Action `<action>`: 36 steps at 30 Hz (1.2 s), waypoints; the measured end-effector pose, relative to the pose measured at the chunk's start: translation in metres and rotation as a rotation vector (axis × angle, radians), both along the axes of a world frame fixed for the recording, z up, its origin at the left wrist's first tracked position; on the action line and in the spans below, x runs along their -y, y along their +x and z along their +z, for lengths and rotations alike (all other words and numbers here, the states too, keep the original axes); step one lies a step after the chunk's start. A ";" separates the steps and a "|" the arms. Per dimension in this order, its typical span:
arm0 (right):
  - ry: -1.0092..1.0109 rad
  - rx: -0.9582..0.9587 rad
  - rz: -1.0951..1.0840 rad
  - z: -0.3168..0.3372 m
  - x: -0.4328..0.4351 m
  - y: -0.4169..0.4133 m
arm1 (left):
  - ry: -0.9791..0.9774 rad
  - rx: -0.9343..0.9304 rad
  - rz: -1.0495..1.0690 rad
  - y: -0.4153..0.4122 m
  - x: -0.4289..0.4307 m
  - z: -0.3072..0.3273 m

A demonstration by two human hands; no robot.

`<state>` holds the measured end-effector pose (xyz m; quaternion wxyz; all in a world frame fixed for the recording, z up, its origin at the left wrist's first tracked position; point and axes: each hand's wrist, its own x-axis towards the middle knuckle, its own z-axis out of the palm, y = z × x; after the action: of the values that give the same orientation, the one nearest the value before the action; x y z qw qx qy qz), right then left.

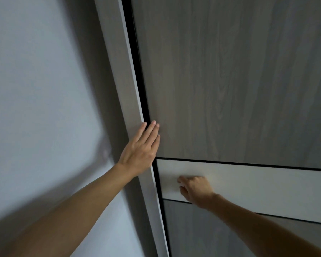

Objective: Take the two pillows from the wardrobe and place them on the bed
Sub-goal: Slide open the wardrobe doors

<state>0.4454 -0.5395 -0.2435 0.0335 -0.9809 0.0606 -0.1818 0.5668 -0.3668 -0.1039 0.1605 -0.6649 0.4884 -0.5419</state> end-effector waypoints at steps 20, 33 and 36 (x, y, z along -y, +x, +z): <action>0.225 -0.254 -0.472 -0.021 0.045 -0.135 | 0.030 -0.456 0.125 -0.086 0.042 -0.009; 0.266 -0.332 -0.926 -0.049 0.133 -0.503 | 0.399 -0.974 -0.199 -0.377 0.230 -0.135; 0.278 -0.371 -1.014 -0.060 0.153 -0.586 | 0.479 -1.042 -0.235 -0.451 0.266 -0.161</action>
<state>-0.1406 -0.6920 -0.3036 0.0596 -0.8309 0.5531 0.0101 0.1155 -0.6324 -0.2654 -0.0161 -0.7301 0.6823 -0.0323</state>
